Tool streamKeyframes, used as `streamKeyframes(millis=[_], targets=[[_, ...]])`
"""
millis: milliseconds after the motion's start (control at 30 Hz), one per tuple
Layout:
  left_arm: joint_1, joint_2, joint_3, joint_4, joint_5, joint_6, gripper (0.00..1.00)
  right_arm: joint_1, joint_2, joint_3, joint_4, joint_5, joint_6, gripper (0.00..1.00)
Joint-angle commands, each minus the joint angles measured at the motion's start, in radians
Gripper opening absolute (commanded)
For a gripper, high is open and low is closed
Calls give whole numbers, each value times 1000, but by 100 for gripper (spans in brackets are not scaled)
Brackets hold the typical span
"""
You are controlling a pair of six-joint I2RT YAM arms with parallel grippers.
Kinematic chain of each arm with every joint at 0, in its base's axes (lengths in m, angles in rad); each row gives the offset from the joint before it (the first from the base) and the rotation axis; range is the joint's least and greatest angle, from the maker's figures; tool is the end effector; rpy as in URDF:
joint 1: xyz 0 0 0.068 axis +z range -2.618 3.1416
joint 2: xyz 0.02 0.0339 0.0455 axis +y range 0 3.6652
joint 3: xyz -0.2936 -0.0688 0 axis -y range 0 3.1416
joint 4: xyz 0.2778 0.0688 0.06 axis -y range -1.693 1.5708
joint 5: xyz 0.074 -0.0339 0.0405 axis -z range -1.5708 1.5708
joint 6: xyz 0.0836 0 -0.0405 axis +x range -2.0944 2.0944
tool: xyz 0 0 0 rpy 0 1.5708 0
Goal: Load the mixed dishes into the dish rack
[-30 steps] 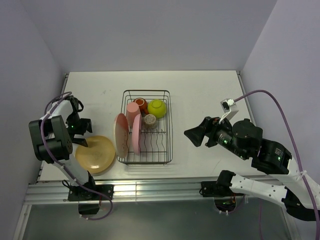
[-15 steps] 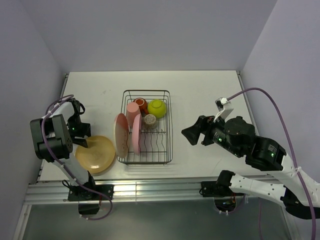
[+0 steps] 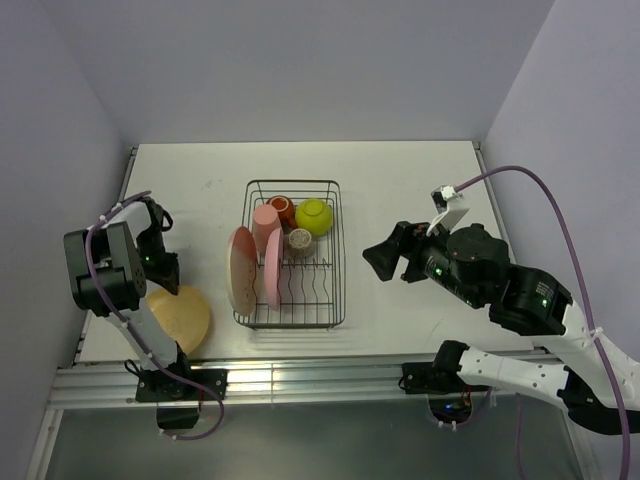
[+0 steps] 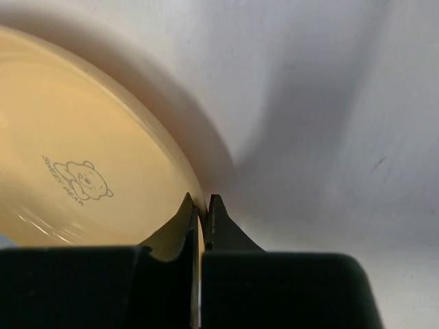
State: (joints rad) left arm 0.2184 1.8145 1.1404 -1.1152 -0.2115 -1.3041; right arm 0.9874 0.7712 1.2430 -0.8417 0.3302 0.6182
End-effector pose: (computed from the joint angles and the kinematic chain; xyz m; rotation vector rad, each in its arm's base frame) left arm 0.3004 0.0846 0.1199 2.0655 -2.2189 -0.4473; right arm 0.1176 0.1289 0.4425 -0.1415 1.9893 0.7467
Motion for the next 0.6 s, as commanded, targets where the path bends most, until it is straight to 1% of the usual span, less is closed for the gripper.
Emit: streamKeyframes(millis=[0,100,133,200,233,267,300,333,400,433,467,500,533,567], targets=[[38,57,57,120,-5,34,0,-7,19,64,-16,43,-18,88],[67,48,197,68,-31,80,0,-9,33,101,-36,53,-23,88],[85,46,300,49,-40,91,0,-9,40,116,-43,56,-26,88],[102,45,425,-6,-37,115,0,-9,53,127,-51,61,-25,88],[107,48,565,-26,-25,123,0,-10,59,133,-53,61,-26,88],[111,55,637,-67,-6,127,0,-10,62,136,-53,52,-28,88],[117,74,718,-84,45,137,0,-12,77,141,-53,47,-29,88],[118,81,869,-98,78,143,0,-12,85,154,-53,40,-31,88],[116,108,1011,-123,148,149,0,-18,106,174,-51,6,-32,88],[114,109,1113,-121,228,143,0,-21,134,202,-51,-9,-35,88],[116,105,1143,-112,272,135,0,-26,151,217,-51,-29,-38,88],[116,73,1156,-56,315,114,0,-35,169,237,-53,-83,-37,88],[116,50,1132,-17,415,95,0,-58,210,280,-54,-117,-35,88],[114,20,1100,30,470,77,0,-72,233,300,-56,-155,-31,89]])
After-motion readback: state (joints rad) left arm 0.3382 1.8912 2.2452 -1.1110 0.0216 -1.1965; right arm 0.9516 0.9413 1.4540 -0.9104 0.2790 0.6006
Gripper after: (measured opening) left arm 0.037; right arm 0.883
